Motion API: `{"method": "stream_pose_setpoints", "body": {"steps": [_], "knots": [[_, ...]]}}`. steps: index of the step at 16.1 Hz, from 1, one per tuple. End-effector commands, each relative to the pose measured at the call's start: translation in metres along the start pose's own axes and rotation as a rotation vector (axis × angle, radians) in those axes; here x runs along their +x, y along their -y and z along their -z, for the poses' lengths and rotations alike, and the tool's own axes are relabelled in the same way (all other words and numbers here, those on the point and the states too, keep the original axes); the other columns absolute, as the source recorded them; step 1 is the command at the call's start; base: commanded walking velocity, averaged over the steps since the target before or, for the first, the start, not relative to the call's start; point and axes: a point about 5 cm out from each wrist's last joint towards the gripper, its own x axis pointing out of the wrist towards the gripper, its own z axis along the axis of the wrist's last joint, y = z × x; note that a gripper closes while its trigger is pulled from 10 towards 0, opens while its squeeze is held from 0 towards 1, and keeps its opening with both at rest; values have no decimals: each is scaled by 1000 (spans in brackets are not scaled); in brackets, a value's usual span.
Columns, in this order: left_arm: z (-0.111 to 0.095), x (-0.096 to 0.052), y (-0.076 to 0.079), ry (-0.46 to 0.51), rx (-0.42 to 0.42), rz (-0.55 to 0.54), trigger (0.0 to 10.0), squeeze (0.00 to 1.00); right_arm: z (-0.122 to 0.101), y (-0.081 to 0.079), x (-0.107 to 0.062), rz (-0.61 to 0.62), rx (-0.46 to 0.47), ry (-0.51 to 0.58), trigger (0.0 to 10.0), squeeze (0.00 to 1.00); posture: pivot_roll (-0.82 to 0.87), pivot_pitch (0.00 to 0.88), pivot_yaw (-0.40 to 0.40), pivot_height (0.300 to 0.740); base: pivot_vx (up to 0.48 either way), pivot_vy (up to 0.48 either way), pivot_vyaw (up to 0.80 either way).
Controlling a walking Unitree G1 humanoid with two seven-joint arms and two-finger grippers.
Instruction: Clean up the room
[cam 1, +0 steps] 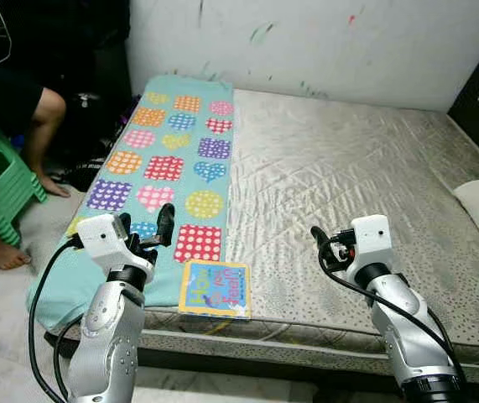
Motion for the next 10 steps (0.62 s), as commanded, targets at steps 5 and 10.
{"method": "stream_pose_setpoints", "body": {"steps": [5, 10], "knots": [[-2, 0, 5, 12, -2, 33, 10000, 0, 1, 5, 0, 14, 3, -4, 10000, 0, -59, 0, -66, 740, 268, 0, -186], [-2, 0, 5, 10, 0, 38, 10000, 0, 1, 5, 0, 13, 0, -4, 10000, 0, -59, 0, -66, 740, 302, 0, 0]]}}
